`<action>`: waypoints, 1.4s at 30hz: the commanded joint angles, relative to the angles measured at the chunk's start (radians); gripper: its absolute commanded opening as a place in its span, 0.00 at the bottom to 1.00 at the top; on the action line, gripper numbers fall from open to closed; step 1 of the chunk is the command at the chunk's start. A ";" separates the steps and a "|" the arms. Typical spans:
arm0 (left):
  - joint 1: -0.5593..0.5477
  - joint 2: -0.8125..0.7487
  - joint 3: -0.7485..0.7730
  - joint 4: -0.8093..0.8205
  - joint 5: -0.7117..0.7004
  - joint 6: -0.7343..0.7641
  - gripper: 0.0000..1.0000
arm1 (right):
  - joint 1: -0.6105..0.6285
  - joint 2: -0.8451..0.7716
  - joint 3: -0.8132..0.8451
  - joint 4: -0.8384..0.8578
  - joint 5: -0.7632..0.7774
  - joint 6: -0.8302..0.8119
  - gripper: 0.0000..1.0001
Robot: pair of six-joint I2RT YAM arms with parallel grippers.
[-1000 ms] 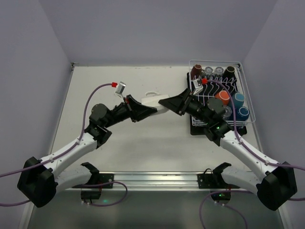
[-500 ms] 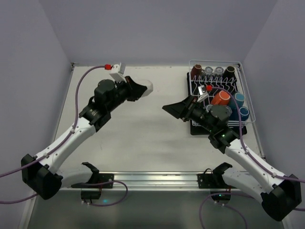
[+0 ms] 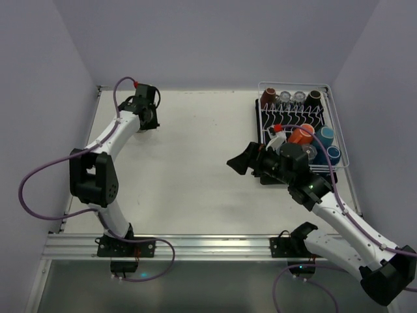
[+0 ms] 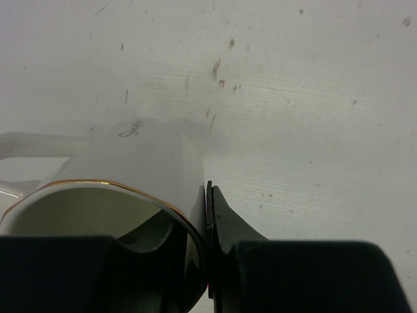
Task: Unload the cups from the dish rack
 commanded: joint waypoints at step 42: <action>0.158 0.056 0.134 0.101 0.131 0.047 0.92 | 0.024 -0.155 0.131 -0.413 0.508 -0.154 0.97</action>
